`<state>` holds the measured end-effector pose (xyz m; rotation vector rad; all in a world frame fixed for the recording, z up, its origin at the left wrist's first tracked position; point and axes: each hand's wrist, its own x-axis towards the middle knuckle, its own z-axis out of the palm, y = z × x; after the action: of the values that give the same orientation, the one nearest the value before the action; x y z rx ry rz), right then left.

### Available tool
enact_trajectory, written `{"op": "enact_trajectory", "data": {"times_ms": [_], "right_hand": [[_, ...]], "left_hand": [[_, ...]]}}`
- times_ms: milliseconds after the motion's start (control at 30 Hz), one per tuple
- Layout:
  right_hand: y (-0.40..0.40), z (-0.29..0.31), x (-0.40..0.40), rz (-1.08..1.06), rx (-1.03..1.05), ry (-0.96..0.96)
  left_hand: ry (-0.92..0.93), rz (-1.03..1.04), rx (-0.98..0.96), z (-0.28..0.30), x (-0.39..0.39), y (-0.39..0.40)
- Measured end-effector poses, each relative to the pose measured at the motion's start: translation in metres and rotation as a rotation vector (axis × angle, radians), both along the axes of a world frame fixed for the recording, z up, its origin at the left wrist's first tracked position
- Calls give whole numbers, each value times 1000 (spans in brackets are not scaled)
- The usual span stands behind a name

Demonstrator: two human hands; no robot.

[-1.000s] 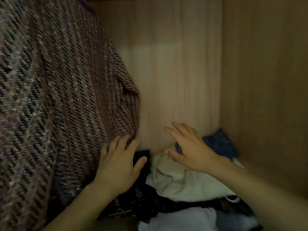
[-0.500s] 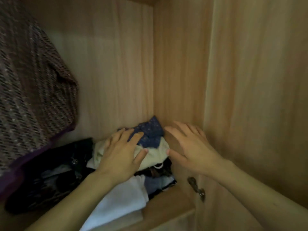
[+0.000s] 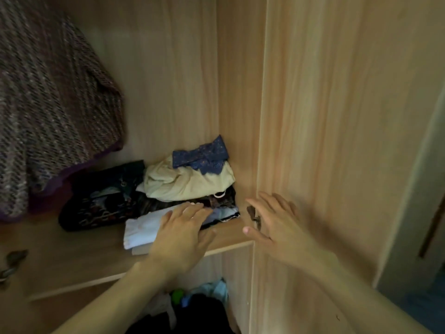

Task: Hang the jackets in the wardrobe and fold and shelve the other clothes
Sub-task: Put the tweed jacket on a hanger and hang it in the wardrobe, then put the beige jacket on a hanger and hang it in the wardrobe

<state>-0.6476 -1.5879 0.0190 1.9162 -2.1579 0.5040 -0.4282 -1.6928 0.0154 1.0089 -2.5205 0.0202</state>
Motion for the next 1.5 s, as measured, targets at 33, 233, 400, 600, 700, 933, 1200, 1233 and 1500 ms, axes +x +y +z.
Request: {"op": "enact_trajectory", "data": {"times_ms": [33, 233, 400, 600, 700, 933, 1200, 1233, 1500], "right_hand": [[11, 1, 0, -3, -8, 11], [77, 2, 9, -200, -32, 16], [140, -7, 24, -431, 24, -14], [239, -27, 61, -759, 90, -24], [303, -38, 79, -950, 94, -21], [472, -58, 130, -1356, 97, -95], [636, -87, 159, -1584, -36, -166], [657, -92, 159, -1585, -50, -172], [799, -127, 141, -1558, -97, -222]], "left_hand": [[2, -13, -5, -2, -2, 5], [4, -220, -16, 2, -28, 30], [78, -483, 17, -17, -48, 49], [110, -790, 146, -62, -87, 105], [108, -936, 196, -72, -101, 156], [12, -1186, 253, -85, -130, 285], [-63, -1366, 237, -95, -151, 448], [-82, -1380, 243, -97, -153, 472], [-209, -1405, 242, -123, -179, 629]]}}
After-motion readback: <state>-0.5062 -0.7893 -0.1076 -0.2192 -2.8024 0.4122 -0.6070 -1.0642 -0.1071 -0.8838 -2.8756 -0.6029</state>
